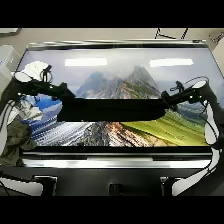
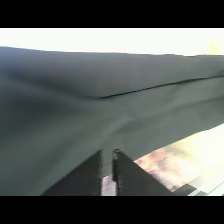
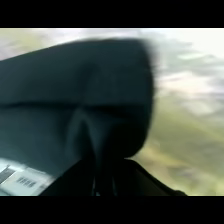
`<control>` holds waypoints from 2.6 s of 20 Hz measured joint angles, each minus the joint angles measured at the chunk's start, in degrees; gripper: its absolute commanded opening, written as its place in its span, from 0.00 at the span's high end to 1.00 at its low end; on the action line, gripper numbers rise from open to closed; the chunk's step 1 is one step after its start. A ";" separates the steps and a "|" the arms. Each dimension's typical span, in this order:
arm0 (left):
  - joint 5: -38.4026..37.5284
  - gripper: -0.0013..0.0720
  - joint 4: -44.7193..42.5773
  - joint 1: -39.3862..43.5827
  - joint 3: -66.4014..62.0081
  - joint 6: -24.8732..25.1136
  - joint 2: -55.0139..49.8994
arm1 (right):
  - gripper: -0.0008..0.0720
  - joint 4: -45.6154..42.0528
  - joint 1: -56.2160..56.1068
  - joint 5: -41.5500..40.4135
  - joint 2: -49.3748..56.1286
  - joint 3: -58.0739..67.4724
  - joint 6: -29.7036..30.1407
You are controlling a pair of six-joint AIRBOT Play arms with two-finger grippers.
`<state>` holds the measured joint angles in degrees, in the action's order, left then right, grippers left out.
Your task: Fold the clothes and pants, and hang the long-sleeved shirts on hangers.
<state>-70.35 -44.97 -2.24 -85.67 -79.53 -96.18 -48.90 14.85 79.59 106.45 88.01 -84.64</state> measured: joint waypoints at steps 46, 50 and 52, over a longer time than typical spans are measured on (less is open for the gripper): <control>5.51 0.96 -15.13 -10.43 -2.08 -6.67 25.22 | 0.07 7.28 -13.51 -4.15 -2.45 -1.97 -6.47; 5.29 0.96 -15.13 -8.83 -2.08 -6.54 25.33 | 0.09 1.95 -10.99 -4.11 -4.02 -10.34 -5.20; 5.20 0.96 -15.08 -7.69 -2.08 -6.54 25.33 | 0.20 5.20 -11.63 -6.23 -3.52 -13.49 -2.10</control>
<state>-65.14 -60.05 -9.93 -87.74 -86.06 -70.85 -43.70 3.22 73.36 102.94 74.52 -86.74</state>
